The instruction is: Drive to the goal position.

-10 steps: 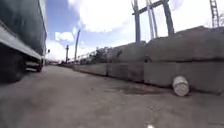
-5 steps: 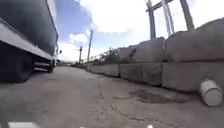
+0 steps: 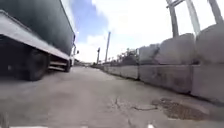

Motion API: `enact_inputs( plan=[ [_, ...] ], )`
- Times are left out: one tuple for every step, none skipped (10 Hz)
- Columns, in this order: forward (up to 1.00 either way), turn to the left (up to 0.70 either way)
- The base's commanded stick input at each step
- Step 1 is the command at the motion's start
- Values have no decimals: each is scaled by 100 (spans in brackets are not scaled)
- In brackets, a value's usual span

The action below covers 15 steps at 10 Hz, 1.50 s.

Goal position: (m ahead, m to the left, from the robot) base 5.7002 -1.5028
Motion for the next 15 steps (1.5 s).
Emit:
enact_inputs(
  plan=[
    [70,0],
    [70,0],
    [70,0],
    [70,0],
    [70,0],
    [70,0],
    [70,0],
    [70,0],
    [70,-27],
    [70,-27],
    [70,-27],
    [70,-27],
    [70,-27],
    [70,-27],
    [70,-27]
  ],
)
